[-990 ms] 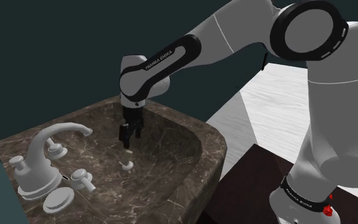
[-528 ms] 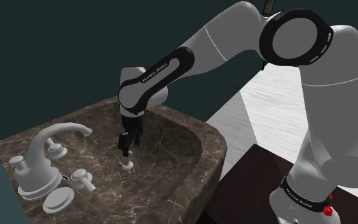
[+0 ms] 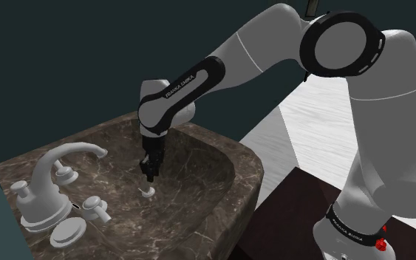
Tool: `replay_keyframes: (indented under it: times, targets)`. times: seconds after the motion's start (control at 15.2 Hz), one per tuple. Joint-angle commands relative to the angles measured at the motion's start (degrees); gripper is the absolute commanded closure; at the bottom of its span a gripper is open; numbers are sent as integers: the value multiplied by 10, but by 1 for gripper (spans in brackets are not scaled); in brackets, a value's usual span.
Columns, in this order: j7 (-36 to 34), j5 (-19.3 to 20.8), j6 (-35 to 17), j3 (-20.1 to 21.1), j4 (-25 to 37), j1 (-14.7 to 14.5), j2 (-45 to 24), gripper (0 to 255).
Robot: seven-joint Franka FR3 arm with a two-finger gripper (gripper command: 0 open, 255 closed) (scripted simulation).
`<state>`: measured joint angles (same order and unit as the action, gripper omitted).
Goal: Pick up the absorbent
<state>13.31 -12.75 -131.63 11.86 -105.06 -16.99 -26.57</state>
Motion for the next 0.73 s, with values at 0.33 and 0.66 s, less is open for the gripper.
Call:
replay_keyframes:
  times: [0.33, 0.66]
  targets:
    - [-2, 0, 11, 0, 2, 1, 8, 255]
    - [-8, 1, 41, 1, 11, 2, 30, 255]
